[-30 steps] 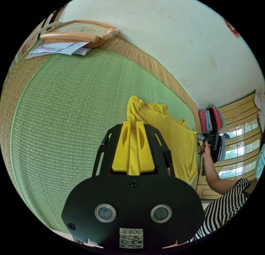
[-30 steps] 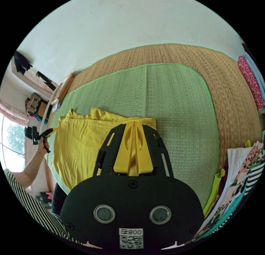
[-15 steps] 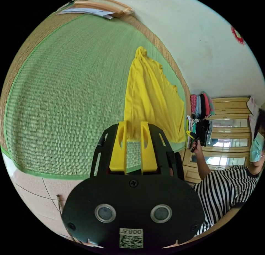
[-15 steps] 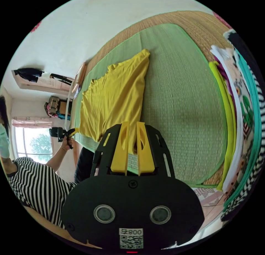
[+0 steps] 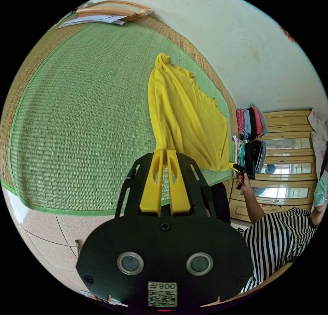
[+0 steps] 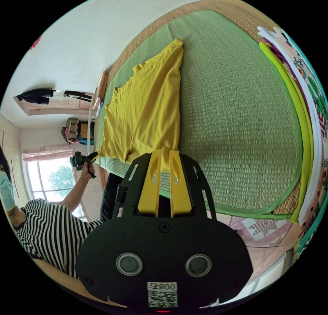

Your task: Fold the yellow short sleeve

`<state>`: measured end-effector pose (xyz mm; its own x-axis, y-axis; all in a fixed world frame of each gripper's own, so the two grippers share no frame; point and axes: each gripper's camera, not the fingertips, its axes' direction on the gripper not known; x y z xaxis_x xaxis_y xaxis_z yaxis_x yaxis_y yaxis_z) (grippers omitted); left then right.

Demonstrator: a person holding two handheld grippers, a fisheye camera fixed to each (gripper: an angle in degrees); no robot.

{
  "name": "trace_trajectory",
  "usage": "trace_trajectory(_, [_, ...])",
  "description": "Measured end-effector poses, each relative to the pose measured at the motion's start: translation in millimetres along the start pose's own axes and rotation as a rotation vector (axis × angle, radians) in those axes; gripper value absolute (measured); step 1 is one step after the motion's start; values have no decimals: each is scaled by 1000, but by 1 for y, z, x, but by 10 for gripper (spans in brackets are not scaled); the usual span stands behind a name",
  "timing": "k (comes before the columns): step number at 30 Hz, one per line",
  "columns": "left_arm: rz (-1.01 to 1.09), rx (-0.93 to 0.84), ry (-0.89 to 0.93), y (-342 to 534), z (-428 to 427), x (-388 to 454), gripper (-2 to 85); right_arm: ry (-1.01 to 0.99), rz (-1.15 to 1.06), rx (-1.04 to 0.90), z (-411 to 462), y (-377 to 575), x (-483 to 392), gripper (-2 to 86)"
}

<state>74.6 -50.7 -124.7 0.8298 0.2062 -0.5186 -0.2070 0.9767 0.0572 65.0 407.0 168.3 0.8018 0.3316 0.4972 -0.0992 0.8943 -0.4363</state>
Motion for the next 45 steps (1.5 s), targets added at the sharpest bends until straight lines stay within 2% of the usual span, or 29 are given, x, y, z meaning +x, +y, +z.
trace_trajectory(9, [5, 6, 62, -3, 3, -15, 15, -37, 21, 4, 16, 18, 24, 50])
trace_trajectory(13, [1, -19, 37, -7, 9, -16, 14, -37, 13, -28, 26, 18, 24, 19])
trace_trajectory(20, [-17, 129, 84, 1, -29, -26, 9, -33, -30, 24, -17, 26, 34, 2])
trace_trajectory(26, [-156, 101, 123, 22, -13, -58, 8, -121, 65, 0, -6, 42, 76, 1])
trace_trajectory(32, [-180, 108, 135, 29, -8, -55, 10, -120, 126, -14, 15, 47, 86, 0])
trace_trajectory(39, [-166, 244, 97, 25, -37, -33, 9, -85, 84, 109, -1, 45, 48, 0])
trace_trajectory(45, [29, 176, 81, -47, -20, 25, 5, -16, -79, 213, 9, -36, -35, 0])
